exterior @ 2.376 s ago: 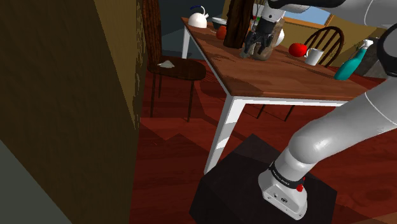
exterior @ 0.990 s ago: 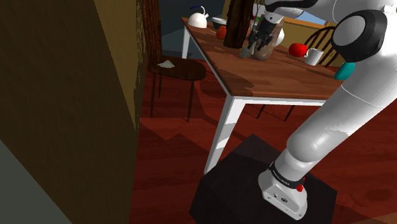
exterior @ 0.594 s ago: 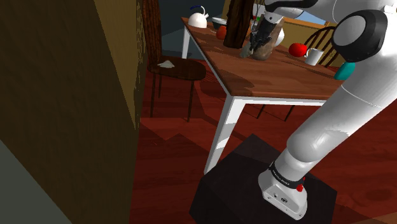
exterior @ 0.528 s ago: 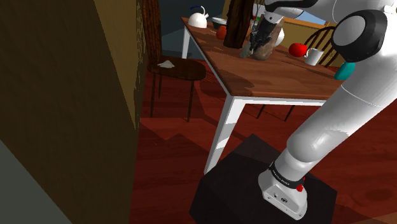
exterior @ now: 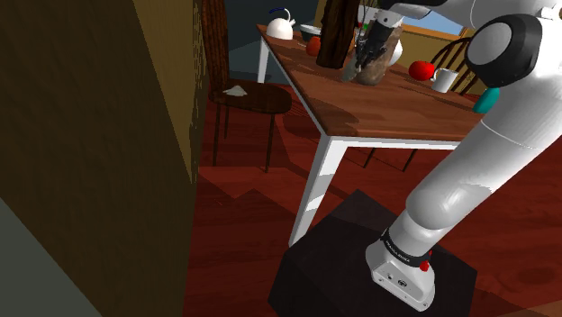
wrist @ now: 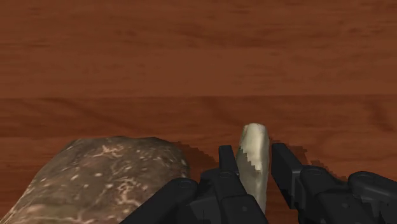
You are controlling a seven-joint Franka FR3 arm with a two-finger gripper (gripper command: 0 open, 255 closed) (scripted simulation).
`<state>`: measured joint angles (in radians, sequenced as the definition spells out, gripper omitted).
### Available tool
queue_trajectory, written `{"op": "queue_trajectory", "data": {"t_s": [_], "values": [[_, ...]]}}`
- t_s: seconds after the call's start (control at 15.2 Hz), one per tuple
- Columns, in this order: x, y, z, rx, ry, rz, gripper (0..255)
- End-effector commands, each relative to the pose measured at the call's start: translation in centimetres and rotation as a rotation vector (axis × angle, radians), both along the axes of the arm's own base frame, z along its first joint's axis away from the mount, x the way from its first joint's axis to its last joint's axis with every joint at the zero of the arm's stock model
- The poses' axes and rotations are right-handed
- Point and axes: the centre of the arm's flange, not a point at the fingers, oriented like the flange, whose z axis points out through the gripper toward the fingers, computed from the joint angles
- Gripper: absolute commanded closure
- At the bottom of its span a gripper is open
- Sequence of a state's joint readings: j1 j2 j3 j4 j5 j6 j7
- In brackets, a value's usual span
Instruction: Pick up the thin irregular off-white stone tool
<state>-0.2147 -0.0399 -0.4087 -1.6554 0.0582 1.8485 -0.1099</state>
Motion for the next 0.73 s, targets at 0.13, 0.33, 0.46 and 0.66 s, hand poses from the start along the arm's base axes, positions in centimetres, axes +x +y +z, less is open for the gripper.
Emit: {"op": "queue_trajectory", "data": {"t_s": [0.13,0.33,0.46,0.66], "values": [[0.0,0.0,2.1,0.0,0.001,0.0,255],[0.0,0.0,3.7,0.0,0.001,0.0,255],[0.0,0.0,4.7,0.0,0.001,0.0,255],[0.0,0.0,5.3,0.0,0.001,0.0,255]]}}
